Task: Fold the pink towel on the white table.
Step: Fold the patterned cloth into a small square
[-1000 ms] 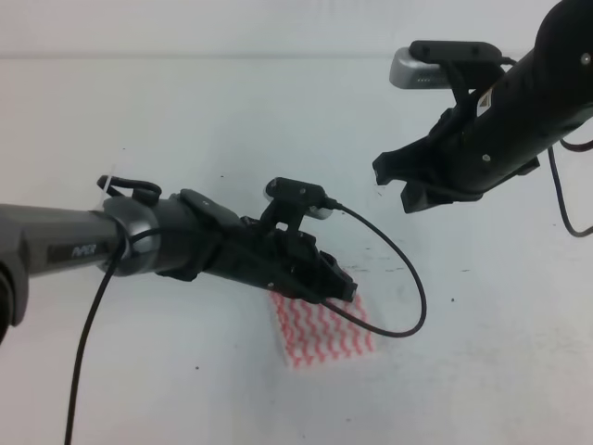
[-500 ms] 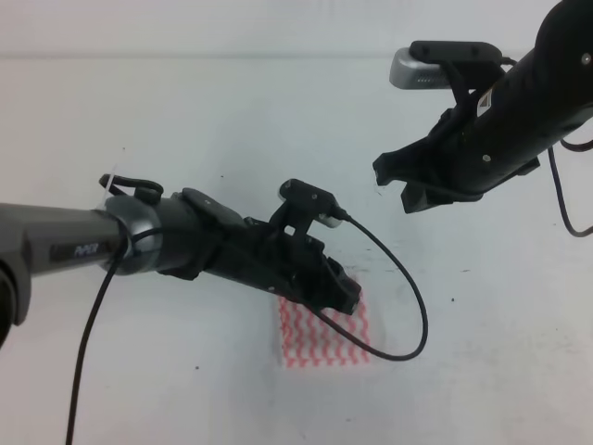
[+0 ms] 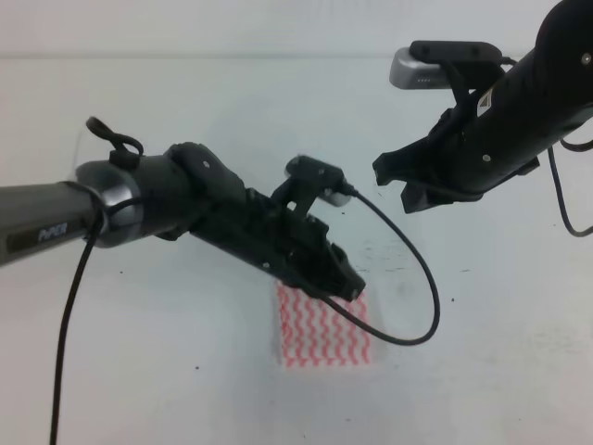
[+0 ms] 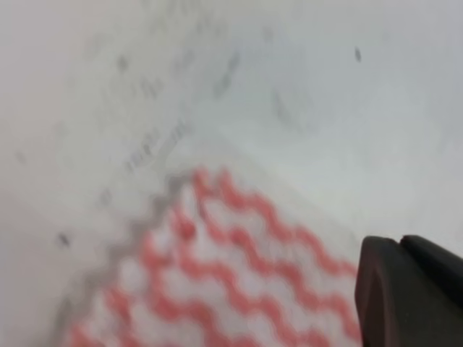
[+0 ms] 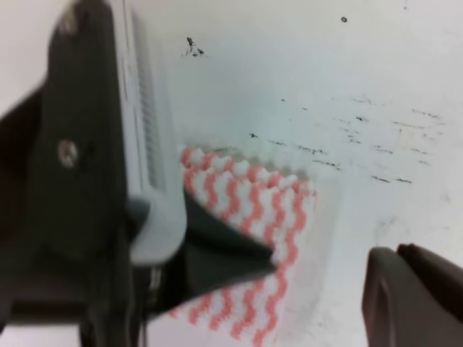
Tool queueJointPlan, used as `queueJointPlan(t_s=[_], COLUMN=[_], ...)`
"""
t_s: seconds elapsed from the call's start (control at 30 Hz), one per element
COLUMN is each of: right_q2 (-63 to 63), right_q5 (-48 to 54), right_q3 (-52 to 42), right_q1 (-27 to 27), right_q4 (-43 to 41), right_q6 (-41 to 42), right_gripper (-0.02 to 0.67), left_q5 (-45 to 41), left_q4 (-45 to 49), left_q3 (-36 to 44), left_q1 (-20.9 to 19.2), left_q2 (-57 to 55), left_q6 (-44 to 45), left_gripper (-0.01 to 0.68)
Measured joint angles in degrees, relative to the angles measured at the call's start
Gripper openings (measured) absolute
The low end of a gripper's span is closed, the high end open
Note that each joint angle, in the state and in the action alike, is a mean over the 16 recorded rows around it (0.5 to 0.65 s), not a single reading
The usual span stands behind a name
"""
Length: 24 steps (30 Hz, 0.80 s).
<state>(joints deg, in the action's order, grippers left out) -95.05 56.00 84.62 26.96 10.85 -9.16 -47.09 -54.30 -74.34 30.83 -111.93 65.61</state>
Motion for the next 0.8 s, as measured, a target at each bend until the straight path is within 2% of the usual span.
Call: queueJointPlan(t_s=[0.17, 0.4, 0.63, 0.8], right_q2=[0.0, 0.1, 2.4, 7.1], right_q5=[-0.3, -0.6, -0.8, -1.5], right_q3=[0.0, 0.0, -0.1, -1.5], right_q1=[0.0, 0.0, 0.0, 0.0], right_q4=[0.0, 0.0, -0.5, -1.5], right_q6=[0.0, 0.1, -0.1, -1.0], right_gripper=[-0.018, -0.018, -0.018, -0.018], left_q5=[-2.8, -4.4, -0.3, 5.5], left_q4=[7.0, 11.6, 12.4, 12.1], left_q3=[0.0, 0.0, 0.1, 2.1], left_q1=[0.0, 0.1, 0.1, 0.0], left_q2=[0.7, 0.5, 3.8, 10.0], left_q6=[-7.9, -12.8, -14.0, -14.2], left_gripper=[-0.004, -0.004, -0.004, -0.004])
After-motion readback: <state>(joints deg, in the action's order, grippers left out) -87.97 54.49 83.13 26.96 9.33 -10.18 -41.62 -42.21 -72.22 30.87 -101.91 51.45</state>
